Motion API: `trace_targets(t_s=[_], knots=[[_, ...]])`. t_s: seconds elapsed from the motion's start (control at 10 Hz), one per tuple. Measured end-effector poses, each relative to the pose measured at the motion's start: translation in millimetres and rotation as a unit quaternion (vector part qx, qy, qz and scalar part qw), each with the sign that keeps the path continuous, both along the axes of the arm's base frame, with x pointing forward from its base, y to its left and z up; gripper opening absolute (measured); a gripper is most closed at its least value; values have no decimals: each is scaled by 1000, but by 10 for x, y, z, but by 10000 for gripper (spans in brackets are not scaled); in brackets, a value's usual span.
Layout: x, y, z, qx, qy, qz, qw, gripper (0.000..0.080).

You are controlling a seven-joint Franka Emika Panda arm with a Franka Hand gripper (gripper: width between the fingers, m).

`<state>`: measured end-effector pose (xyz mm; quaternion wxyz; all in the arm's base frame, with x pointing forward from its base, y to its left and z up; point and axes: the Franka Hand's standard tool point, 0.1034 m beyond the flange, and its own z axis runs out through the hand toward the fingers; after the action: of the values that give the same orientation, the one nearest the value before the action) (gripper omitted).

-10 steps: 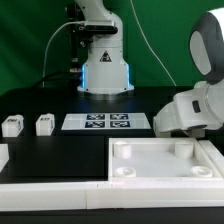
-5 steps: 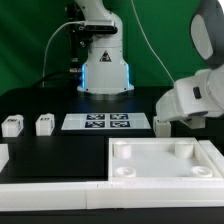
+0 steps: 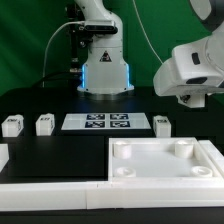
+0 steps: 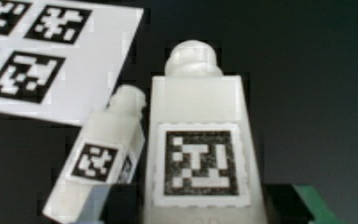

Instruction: Assemble one leg

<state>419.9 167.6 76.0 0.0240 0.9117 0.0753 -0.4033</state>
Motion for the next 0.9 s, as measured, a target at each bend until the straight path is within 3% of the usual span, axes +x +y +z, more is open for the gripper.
trace_targets(t_s=[0.2,0.3,0.5,0.6,0.9], knots=[[46,17,-28,4,-17,-1,1000,293],[157,56,-55,18,-85,-6,996,293],[177,59,-42,35,-180,-11,983,293],[175,20,-22,51,-221,-1,974,293],[292,-345,178,87,-332,28,939,293]])
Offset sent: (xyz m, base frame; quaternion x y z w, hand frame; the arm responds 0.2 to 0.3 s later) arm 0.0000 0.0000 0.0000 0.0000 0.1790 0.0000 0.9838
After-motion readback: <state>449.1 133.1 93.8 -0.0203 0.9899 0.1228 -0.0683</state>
